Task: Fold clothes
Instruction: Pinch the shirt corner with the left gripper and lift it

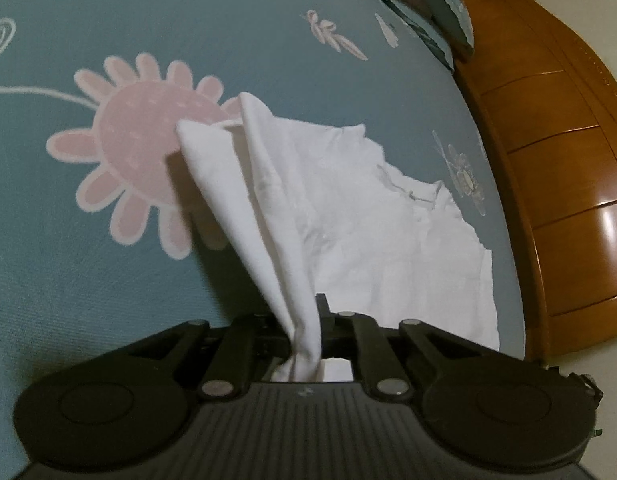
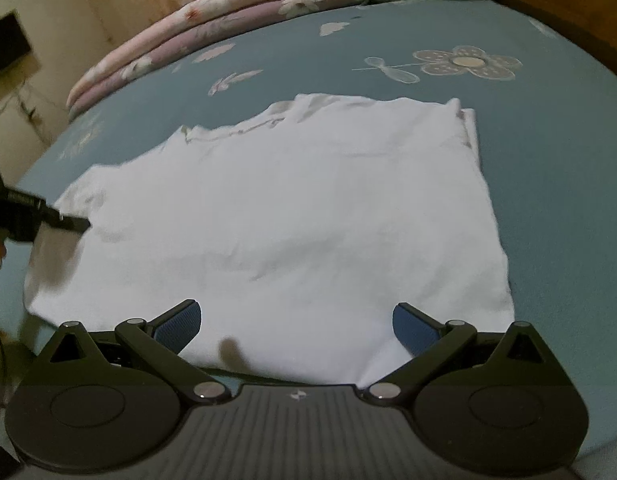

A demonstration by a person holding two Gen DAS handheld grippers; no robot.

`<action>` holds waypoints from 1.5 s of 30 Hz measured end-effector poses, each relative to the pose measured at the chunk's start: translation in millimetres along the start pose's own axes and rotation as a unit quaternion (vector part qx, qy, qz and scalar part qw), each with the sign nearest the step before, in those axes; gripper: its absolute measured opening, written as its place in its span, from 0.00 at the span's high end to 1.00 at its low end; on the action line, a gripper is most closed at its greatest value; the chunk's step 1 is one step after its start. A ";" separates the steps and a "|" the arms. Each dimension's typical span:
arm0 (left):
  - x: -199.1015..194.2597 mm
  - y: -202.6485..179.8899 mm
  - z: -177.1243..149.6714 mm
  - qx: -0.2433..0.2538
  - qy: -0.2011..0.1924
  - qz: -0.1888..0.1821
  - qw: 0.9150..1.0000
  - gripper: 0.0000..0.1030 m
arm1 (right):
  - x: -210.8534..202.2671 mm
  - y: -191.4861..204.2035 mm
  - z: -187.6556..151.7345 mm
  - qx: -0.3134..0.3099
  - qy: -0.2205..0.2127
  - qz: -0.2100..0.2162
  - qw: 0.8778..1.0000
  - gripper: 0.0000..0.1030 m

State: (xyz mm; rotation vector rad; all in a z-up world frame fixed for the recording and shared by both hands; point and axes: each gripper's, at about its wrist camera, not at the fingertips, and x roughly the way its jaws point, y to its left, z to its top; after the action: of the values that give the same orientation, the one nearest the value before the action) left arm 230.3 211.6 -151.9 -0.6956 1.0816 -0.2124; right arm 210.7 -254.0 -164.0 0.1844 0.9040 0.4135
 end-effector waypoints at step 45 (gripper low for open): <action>94.2 -255.5 27.9 0.128 0.050 -0.033 0.990 0.93 | -70.9 -23.2 -10.1 -0.045 -0.123 -0.020 0.991 0.00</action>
State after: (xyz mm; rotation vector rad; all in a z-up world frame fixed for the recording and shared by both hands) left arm 342.1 -19.3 -56.4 -0.4952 1.1036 -0.4390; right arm 170.2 -305.3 -126.5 0.1307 0.6437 0.3853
